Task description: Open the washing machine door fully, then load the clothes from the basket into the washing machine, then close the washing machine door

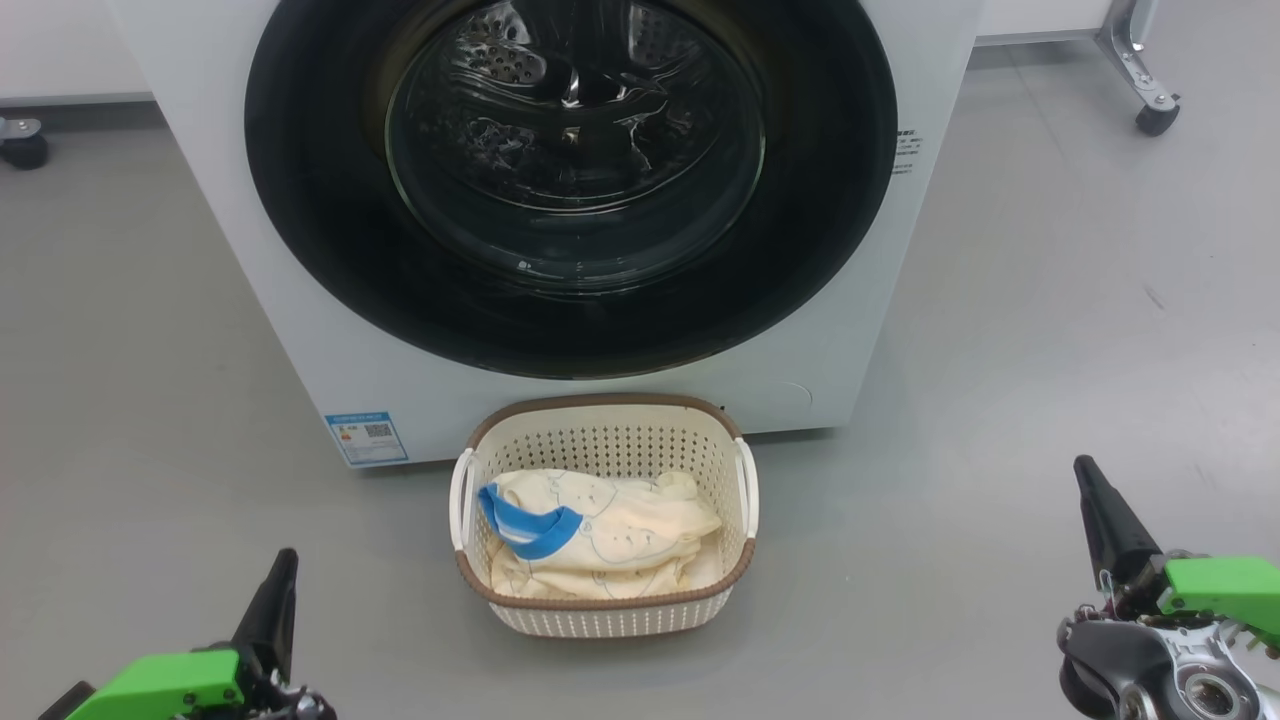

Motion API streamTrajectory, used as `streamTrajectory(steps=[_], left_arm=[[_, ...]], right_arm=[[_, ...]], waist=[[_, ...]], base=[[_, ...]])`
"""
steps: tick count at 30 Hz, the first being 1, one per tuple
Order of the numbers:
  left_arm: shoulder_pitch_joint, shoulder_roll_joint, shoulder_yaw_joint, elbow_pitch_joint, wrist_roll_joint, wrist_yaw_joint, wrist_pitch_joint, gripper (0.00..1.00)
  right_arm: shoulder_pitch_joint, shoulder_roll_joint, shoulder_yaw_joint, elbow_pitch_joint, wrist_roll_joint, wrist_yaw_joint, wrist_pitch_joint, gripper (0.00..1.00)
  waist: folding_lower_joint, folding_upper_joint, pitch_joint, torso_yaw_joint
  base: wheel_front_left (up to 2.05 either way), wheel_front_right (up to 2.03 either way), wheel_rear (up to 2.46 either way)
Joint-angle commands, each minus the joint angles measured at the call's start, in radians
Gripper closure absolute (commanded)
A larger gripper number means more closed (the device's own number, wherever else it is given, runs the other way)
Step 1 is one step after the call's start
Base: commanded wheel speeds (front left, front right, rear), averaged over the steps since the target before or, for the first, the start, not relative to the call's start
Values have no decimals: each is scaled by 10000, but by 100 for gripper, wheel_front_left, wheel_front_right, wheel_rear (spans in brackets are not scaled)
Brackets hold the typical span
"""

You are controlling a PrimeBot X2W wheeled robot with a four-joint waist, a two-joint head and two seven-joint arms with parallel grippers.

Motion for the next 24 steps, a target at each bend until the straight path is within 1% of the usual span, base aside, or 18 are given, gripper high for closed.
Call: streamTrajectory(steps=[1, 14, 15, 17, 21, 24], left_arm=[[-513, 104, 344, -360, 109, -69, 73, 100], [-513, 104, 344, -360, 108, -69, 73, 100], [-1, 0, 0, -1, 1, 0, 0, 0], [12, -6, -7, 70, -2, 9, -6, 0], [326, -124, -65, 621, 7, 13, -20, 0], [319, -118, -127, 577, 66, 11, -108, 0]], right_arm=[[-577, -97, 152, -312, -97, 4, 63, 100], [-577, -97, 154, -312, -95, 4, 62, 100], [-1, 0, 0, -1, 0, 0, 0, 0], [15, 8, 10, 67, 3, 0, -5, 0], [389, 179, 78, 612, -1, 0, -18, 0], [387, 172, 120, 534, -23, 0, -107, 0]], waist=[[0, 0, 0, 0], [0, 0, 0, 0], [0, 0, 0, 0], [0, 0, 0, 0], [0, 0, 4, -1], [0, 0, 9, 0]], base=[[0, 0, 0], [0, 0, 0], [0, 0, 0], [0, 0, 0], [0, 0, 0], [0, 0, 0]])
